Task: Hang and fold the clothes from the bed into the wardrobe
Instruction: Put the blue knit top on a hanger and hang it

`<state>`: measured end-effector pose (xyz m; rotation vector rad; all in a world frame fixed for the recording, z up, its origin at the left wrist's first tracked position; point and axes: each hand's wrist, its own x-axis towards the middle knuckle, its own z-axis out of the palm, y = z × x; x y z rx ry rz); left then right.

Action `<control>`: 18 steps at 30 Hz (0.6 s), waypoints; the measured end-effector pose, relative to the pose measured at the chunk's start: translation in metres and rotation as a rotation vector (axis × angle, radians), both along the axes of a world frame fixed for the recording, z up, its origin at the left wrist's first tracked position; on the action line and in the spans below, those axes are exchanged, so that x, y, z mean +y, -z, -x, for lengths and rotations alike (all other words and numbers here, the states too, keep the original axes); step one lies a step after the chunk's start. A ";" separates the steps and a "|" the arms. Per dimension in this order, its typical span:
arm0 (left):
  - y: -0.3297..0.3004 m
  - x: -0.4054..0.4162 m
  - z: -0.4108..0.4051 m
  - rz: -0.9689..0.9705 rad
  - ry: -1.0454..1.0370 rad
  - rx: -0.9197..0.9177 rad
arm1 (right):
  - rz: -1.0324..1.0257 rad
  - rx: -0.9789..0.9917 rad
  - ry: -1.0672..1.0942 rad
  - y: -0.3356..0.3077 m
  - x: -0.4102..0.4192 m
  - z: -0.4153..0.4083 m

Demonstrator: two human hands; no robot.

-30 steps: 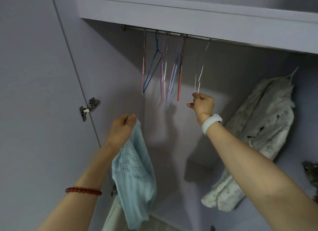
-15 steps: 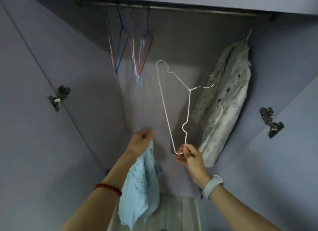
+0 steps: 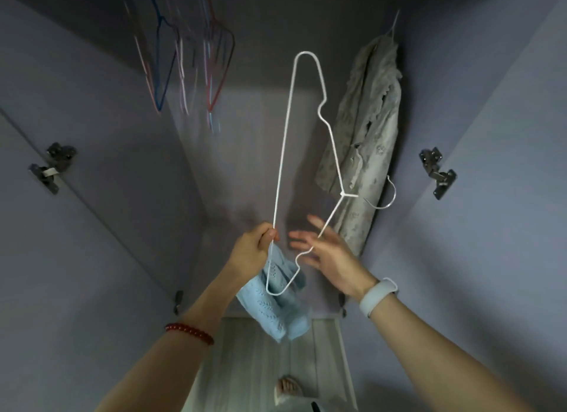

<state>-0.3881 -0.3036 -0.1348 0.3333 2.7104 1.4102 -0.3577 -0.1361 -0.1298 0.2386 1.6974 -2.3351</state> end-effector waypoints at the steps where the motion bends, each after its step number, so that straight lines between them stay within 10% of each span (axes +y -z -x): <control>1: 0.000 -0.003 -0.002 0.036 0.016 0.011 | 0.132 -0.001 0.081 -0.009 -0.002 0.008; 13: -0.030 -0.065 -0.001 0.134 -0.063 -0.023 | 0.408 0.034 0.332 -0.053 -0.055 0.056; 18: -0.034 -0.099 -0.005 0.329 -0.106 -0.078 | -0.262 0.352 0.205 -0.036 -0.077 0.060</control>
